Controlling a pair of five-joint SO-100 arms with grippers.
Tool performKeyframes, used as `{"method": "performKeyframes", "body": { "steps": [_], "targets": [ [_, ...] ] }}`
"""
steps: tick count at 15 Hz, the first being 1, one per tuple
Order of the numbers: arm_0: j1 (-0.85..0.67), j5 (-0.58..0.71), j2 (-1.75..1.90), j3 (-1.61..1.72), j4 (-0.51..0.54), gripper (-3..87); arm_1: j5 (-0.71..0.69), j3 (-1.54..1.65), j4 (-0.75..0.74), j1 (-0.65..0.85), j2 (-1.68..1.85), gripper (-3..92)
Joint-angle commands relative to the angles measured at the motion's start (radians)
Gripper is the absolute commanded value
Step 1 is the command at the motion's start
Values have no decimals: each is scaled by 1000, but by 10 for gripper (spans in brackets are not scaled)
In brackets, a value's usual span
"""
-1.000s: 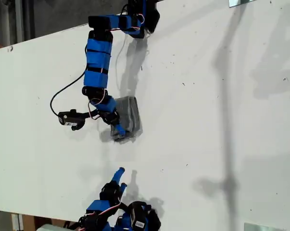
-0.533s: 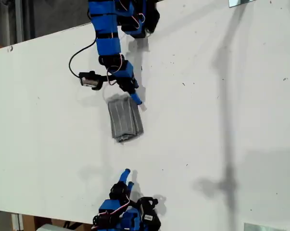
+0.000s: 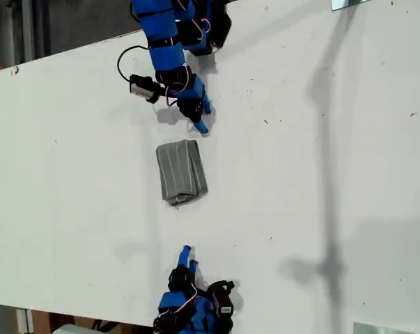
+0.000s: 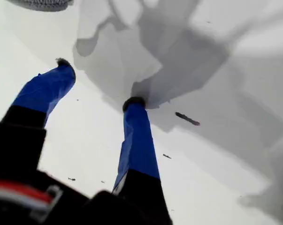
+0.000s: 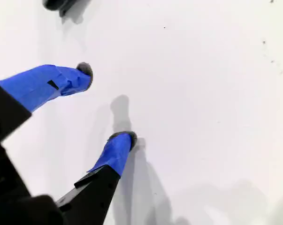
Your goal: Grasp corners of a square towel and fold twice.
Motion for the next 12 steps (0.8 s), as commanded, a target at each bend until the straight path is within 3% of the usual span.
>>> {"method": "performKeyframes", "body": {
  "steps": [1,3,5,8,9,12],
  "targets": [
    [-43,35,250,23,63,218,11,-20,60,77,43,353],
    [-69,138,250,25,58,211,8,-31,95,95,77,301],
    [-58,264,250,26,51,199,-46,-17,242,89,314,280],
    [-55,268,250,28,51,189,-89,158,558,112,1285,270],
    [-54,273,250,28,51,186,-87,44,690,147,1203,265],
    [-55,282,250,29,51,173,-74,124,724,124,1282,260]
  ]
}}
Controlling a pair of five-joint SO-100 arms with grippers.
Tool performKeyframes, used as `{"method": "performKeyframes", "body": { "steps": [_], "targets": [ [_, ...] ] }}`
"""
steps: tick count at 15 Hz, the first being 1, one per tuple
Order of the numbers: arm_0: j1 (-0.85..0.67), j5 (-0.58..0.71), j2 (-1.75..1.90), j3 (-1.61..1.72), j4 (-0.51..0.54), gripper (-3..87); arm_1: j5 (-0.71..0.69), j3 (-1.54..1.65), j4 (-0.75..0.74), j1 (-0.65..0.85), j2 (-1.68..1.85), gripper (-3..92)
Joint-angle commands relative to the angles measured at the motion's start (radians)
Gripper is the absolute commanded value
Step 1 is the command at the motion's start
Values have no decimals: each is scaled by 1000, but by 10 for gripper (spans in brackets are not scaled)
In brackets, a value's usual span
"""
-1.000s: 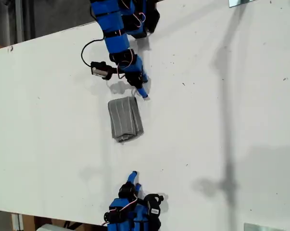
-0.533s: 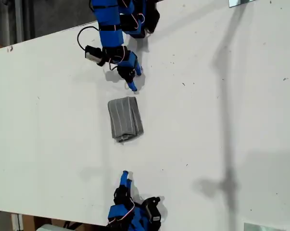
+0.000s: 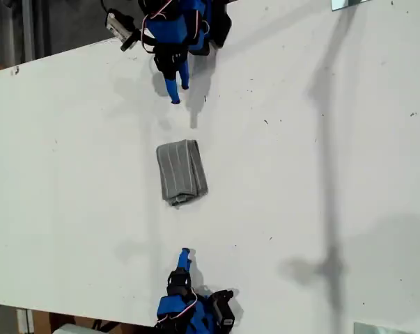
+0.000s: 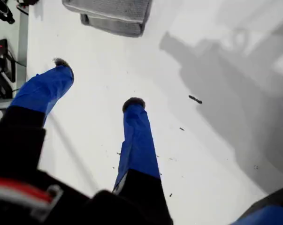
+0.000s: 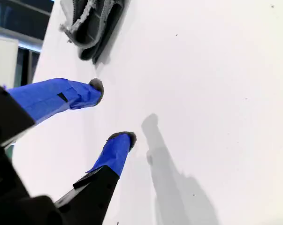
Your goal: Grasp corners of a square towel and fold twice.
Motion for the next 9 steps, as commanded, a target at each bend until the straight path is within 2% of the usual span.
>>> {"method": "performKeyframes", "body": {
  "steps": [1,2,5,9],
  "targets": [
    [-3,6,6,5,0,173,8,9,38,-25,20,242],
    [57,14,5,5,0,173,8,54,49,-14,20,212],
    [241,12,5,5,0,173,9,80,54,-72,18,211],
    [242,12,5,5,0,173,12,80,54,-97,18,211]
  ]
}}
